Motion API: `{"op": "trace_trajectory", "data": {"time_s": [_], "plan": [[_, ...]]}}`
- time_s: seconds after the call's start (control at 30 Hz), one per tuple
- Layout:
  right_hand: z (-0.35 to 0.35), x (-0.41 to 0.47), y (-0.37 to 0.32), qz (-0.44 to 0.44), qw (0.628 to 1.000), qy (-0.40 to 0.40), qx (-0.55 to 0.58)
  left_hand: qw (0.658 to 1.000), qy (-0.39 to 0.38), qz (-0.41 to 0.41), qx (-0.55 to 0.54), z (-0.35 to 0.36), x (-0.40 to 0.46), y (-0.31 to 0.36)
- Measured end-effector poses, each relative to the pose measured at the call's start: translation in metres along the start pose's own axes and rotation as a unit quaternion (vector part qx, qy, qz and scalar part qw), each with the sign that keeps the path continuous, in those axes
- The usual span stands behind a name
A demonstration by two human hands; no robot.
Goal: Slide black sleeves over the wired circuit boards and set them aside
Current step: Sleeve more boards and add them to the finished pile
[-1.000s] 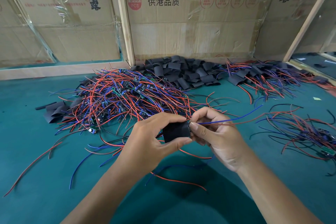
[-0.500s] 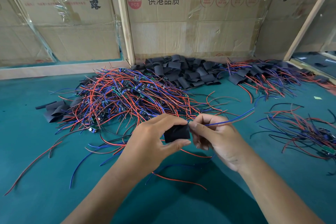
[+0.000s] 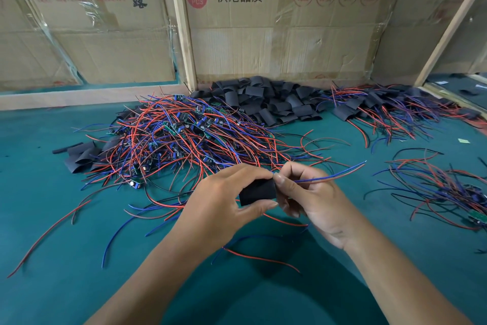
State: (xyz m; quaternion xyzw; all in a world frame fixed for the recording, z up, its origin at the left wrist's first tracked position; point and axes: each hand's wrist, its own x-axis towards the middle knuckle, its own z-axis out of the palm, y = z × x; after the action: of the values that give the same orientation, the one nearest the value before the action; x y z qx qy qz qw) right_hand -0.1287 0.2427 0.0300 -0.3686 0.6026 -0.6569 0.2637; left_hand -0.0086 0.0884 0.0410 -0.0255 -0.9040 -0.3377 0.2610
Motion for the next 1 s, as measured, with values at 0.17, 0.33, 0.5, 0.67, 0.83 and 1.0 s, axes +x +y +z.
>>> {"op": "trace_trajectory", "data": {"time_s": [0.17, 0.33, 0.5, 0.67, 0.83, 1.0], "plan": [[0.004, -0.001, -0.001, 0.068, 0.995, -0.023, 0.067, 0.997, 0.057, -0.035, 0.030, -0.001, 0.000, 0.001], [0.016, 0.002, 0.003, 0.053, 0.995, 0.000, 0.085, 0.992, -0.048, 0.001, 0.119, 0.002, -0.001, 0.001], [0.005, 0.007, 0.001, 0.070, 0.985, 0.108, 0.118, 0.993, 0.005, -0.114, 0.004, 0.004, 0.000, -0.004], [0.009, 0.006, 0.007, 0.075, 0.979, 0.161, 0.100, 0.992, 0.030, -0.124, -0.012, 0.019, -0.005, 0.000], [0.012, 0.003, 0.006, 0.092, 0.964, 0.157, 0.194, 0.983, 0.050, -0.160, -0.076, 0.028, -0.006, 0.001], [0.021, 0.003, 0.008, 0.113, 0.941, 0.278, 0.158, 0.981, 0.031, -0.171, -0.084, 0.040, -0.009, 0.009]]}}
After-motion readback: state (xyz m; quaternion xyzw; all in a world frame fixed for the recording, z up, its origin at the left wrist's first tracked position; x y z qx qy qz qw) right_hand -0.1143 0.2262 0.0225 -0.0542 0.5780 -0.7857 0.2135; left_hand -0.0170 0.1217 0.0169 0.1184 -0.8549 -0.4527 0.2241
